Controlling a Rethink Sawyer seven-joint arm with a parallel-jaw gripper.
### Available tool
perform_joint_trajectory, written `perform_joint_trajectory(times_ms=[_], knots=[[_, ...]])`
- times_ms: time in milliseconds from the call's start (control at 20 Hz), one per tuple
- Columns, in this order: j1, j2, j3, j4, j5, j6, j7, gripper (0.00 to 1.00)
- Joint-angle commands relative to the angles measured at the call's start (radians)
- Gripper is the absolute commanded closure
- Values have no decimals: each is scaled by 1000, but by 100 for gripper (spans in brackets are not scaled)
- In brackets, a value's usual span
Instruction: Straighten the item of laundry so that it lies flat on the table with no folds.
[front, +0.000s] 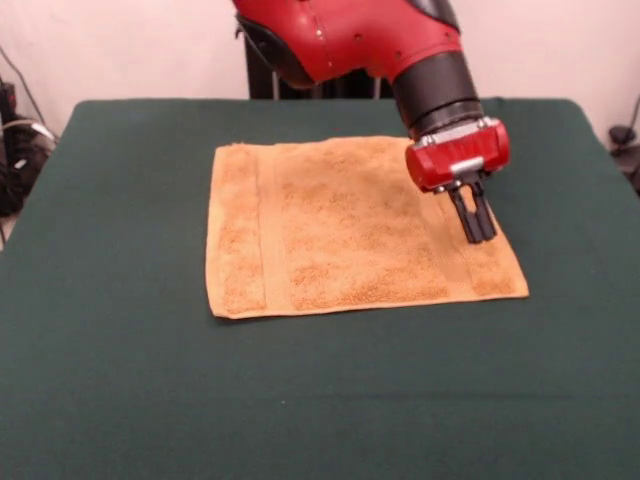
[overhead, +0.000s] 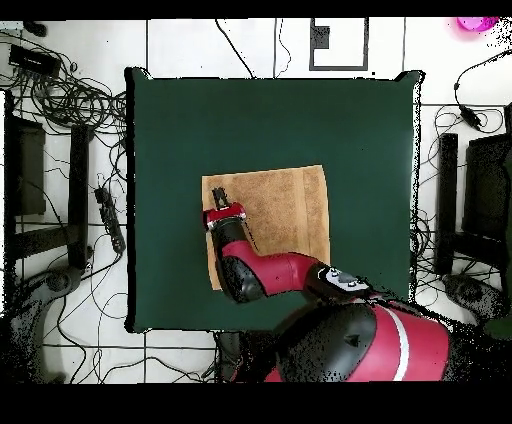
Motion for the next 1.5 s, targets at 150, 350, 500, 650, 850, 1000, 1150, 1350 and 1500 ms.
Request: perform_joint_trajectory(times_ms=[150, 350, 500, 650, 850, 1000, 1150, 1350, 1500], knots=[[-69, 18, 77, -29, -178, 135, 206, 100], [-71, -24, 66, -10, -183, 127, 202, 100], [-80, -48, 73, 2, -184, 144, 206, 100], [-73, -69, 63, 13, -171, 159, 195, 100], [-55, -98, 23, 17, -152, 204, 164, 100], [-61, -151, 8, 40, -151, 260, 149, 100], [-57, -186, -19, 48, -156, 311, 123, 100], [-50, -180, -59, 18, -172, 395, 84, 100], [-45, -186, -83, -1, -191, 465, 58, 100]])
